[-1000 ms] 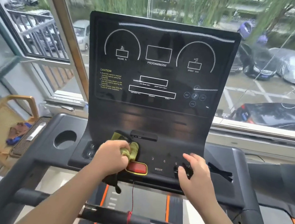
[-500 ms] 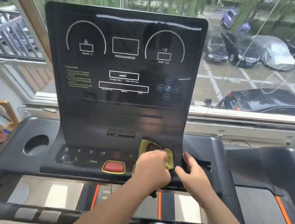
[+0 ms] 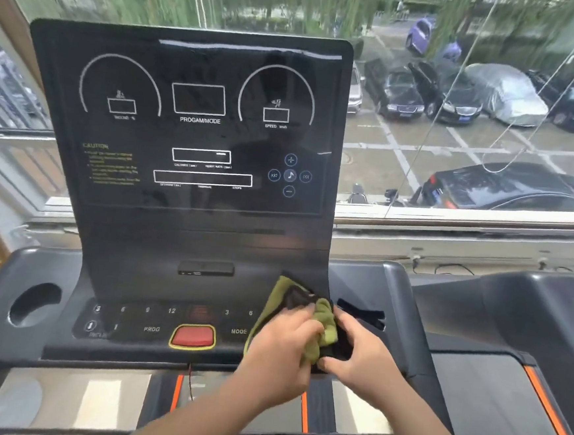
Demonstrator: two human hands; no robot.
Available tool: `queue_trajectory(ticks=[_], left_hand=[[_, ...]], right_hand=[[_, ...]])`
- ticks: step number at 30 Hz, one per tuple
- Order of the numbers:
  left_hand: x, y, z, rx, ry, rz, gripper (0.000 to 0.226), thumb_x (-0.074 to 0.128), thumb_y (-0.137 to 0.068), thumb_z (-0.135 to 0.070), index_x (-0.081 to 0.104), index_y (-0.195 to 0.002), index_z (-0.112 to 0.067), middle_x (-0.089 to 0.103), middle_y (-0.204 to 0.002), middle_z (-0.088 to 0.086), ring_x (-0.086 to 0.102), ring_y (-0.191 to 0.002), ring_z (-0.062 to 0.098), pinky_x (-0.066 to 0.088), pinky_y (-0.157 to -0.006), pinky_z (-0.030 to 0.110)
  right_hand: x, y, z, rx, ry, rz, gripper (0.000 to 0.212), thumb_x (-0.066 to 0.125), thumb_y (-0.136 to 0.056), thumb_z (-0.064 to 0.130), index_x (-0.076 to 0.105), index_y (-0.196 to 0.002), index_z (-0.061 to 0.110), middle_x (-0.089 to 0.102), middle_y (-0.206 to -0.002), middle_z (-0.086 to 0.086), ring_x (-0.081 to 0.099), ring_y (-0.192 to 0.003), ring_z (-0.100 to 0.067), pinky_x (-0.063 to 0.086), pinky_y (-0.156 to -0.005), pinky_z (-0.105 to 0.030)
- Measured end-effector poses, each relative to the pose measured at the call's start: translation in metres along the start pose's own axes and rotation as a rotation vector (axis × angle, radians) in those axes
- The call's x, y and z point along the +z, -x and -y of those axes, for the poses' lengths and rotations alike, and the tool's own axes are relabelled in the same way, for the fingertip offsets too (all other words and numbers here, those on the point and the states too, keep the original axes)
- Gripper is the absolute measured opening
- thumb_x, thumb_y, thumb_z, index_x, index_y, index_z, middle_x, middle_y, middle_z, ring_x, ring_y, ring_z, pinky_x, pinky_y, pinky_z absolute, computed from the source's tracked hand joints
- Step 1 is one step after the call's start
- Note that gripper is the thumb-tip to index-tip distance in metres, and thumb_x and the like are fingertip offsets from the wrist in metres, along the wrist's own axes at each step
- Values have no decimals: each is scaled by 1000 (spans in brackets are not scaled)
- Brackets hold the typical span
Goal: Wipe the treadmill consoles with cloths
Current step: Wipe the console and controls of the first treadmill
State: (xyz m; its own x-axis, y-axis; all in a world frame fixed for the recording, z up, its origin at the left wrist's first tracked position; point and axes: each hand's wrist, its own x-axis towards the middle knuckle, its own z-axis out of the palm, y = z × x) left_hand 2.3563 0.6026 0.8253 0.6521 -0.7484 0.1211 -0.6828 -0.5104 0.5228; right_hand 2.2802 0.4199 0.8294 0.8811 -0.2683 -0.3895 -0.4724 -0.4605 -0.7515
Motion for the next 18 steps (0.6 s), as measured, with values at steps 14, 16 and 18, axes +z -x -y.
queue_trajectory(ticks=[14,16,18], left_hand=[[-6,-37,4,-50,106,113,60,53,-83,-26,57,-142,-31,42,-162,-10,34,-150,12,21,-126,26],[-16,-40,19,35,40,157,63,56,-85,-28,51,-147,-35,39,-162,-15,32,-150,8,25,-124,23],[-23,-51,38,64,-58,142,59,54,-89,-32,49,-147,-36,42,-160,-15,35,-149,10,31,-123,32]], right_hand=[[6,-2,-11,-65,-46,-50,94,75,-78,24,32,-160,43,53,-140,38,50,-134,9,45,-114,-26],[4,-4,-12,-65,-82,-36,94,76,-79,24,31,-161,42,52,-140,37,47,-134,15,43,-114,-22],[3,-5,-13,-50,-113,-7,97,77,-82,24,25,-163,40,46,-138,42,46,-128,23,42,-105,-12]])
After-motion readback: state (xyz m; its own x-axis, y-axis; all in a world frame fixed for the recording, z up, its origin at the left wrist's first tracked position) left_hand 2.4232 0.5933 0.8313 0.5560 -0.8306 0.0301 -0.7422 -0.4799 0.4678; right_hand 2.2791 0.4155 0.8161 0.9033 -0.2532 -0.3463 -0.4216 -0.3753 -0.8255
